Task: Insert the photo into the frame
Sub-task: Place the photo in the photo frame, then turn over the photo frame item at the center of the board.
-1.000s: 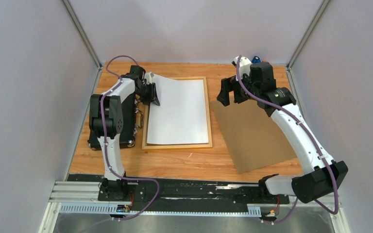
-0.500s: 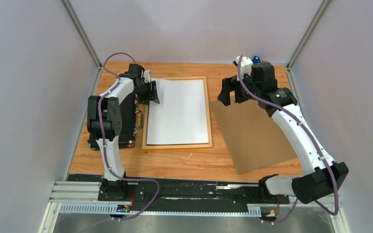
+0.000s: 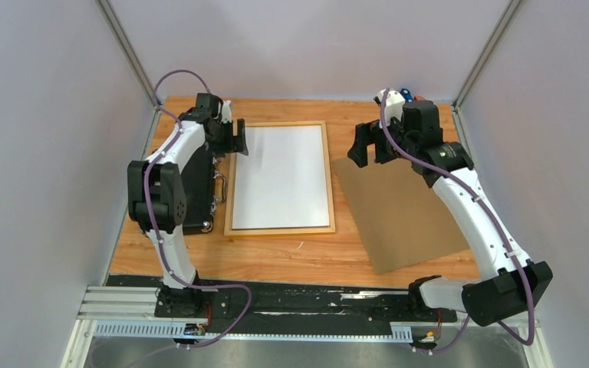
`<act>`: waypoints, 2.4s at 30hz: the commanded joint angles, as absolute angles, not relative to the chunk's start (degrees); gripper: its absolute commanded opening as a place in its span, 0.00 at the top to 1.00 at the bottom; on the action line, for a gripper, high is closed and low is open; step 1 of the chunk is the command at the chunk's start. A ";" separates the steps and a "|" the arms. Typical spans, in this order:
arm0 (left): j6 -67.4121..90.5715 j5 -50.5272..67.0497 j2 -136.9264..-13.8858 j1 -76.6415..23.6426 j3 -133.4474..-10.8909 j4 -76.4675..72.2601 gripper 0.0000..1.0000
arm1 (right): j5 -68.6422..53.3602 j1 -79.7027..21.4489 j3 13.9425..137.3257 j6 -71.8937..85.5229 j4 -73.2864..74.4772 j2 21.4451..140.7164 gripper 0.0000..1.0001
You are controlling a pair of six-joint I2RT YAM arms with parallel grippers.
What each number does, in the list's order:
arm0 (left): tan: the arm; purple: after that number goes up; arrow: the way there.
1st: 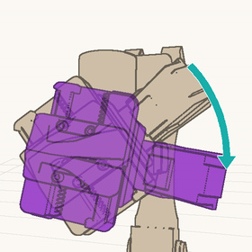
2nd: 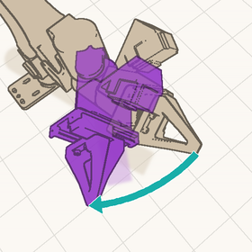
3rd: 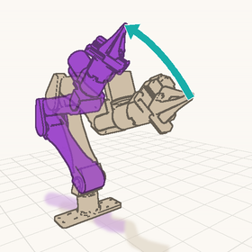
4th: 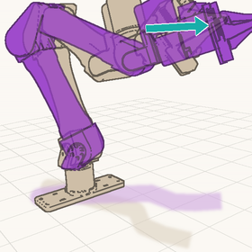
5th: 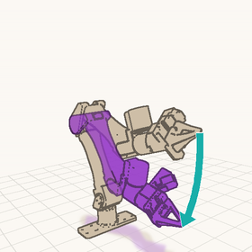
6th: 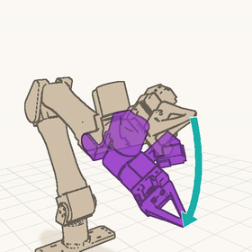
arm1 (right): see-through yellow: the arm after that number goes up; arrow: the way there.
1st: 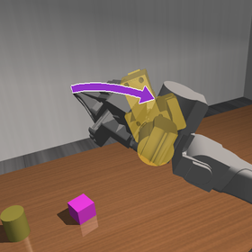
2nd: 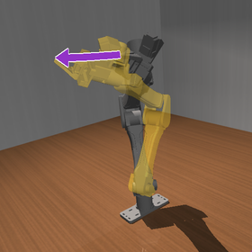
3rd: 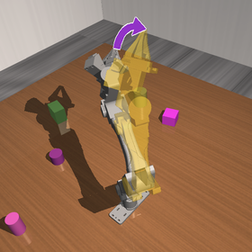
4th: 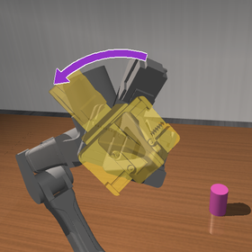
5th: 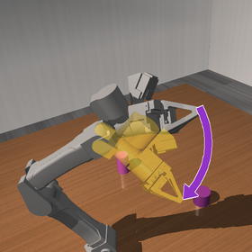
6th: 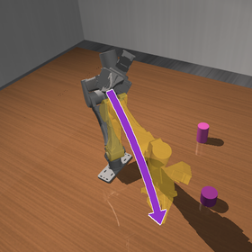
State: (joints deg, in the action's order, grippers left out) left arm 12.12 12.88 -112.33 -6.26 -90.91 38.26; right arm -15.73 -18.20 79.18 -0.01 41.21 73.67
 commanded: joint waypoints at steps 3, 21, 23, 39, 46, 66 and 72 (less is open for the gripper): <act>9.13 11.44 -103.56 -6.53 -87.44 34.55 0.01 | -15.19 -16.64 77.27 0.33 37.09 70.74 0.09; 4.26 17.39 -89.31 -24.79 -77.94 30.56 0.00 | -14.70 -0.85 63.67 0.31 34.00 65.52 0.00; 3.92 17.50 -88.29 -28.18 -76.91 29.41 0.00 | -15.18 1.72 62.21 0.27 33.44 64.43 0.00; 1.79 15.22 -90.02 -45.82 -79.02 24.03 0.00 | -15.13 6.49 55.50 -1.83 30.26 56.46 0.00; 5.29 17.64 -102.24 -49.98 -88.68 25.77 0.00 | -13.12 8.31 54.51 -1.83 30.26 59.72 0.00; 22.42 19.47 -131.48 -52.86 -112.40 36.59 0.00 | -23.05 26.69 56.08 -10.39 30.24 80.50 0.03; 27.58 19.26 -131.40 -52.89 -108.86 34.85 0.00 | -22.88 27.43 56.00 -11.96 29.63 81.51 0.04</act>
State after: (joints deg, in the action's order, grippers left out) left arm 22.65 19.42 -132.18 -52.47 -109.54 36.25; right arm -21.34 27.11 53.63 -9.43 32.18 81.69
